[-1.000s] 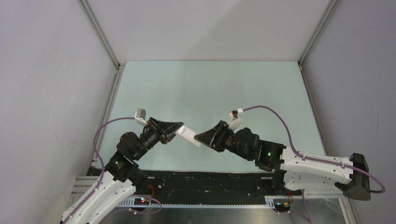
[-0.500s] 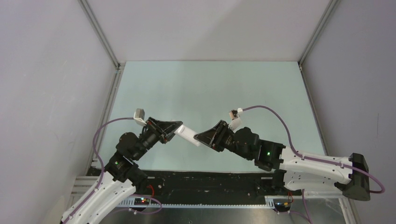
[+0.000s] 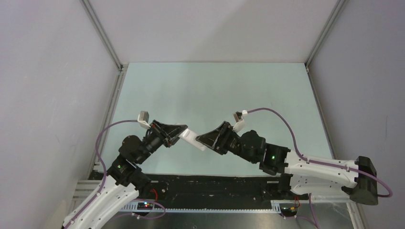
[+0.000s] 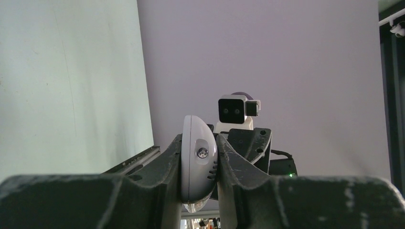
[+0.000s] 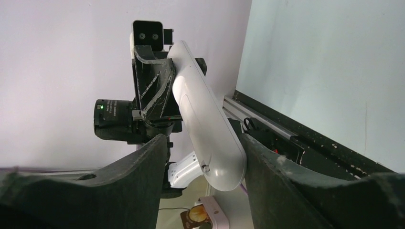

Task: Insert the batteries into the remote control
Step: Load the battery cover into the remote control, then turn over the remote control at the center of the board.

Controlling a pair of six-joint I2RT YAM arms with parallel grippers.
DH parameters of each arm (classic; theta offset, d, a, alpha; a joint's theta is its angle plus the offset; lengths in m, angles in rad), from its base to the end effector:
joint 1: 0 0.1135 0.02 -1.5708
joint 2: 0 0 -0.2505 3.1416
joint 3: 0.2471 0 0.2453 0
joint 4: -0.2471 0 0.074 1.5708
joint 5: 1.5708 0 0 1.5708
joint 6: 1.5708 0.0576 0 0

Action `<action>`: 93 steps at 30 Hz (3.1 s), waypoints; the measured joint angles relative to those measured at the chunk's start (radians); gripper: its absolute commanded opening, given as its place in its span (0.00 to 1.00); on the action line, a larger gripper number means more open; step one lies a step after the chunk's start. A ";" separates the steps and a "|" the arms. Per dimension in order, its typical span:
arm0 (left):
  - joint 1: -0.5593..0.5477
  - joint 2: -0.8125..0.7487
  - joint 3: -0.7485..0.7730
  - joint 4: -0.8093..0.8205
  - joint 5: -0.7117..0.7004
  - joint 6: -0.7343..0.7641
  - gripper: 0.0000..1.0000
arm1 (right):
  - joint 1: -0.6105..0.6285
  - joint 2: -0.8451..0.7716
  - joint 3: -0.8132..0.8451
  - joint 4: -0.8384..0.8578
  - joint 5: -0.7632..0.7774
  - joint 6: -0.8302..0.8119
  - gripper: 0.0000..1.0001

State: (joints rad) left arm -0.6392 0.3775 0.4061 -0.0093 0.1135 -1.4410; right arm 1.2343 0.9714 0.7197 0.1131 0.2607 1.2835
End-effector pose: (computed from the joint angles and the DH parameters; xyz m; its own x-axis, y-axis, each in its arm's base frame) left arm 0.1200 -0.0973 0.2751 -0.6758 -0.7252 -0.1316 0.1038 0.0831 -0.9911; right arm 0.0974 0.2333 0.3013 -0.8067 0.5001 -0.3148 -0.1908 0.2837 0.9397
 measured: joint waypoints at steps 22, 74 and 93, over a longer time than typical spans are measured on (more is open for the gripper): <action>0.000 0.003 0.009 0.026 0.022 0.000 0.05 | -0.015 0.028 -0.020 0.094 -0.067 -0.012 0.42; 0.000 0.010 0.026 -0.171 0.056 0.135 1.00 | -0.338 0.201 -0.020 -0.231 0.413 -1.359 0.00; 0.000 0.000 0.096 -0.203 0.046 0.145 1.00 | -0.243 0.728 0.130 -0.129 0.659 -1.514 0.00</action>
State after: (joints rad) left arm -0.6395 0.3771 0.5022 -0.2123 0.1593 -1.2964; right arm 0.9913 1.6993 0.8494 -0.0158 0.9199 -0.2302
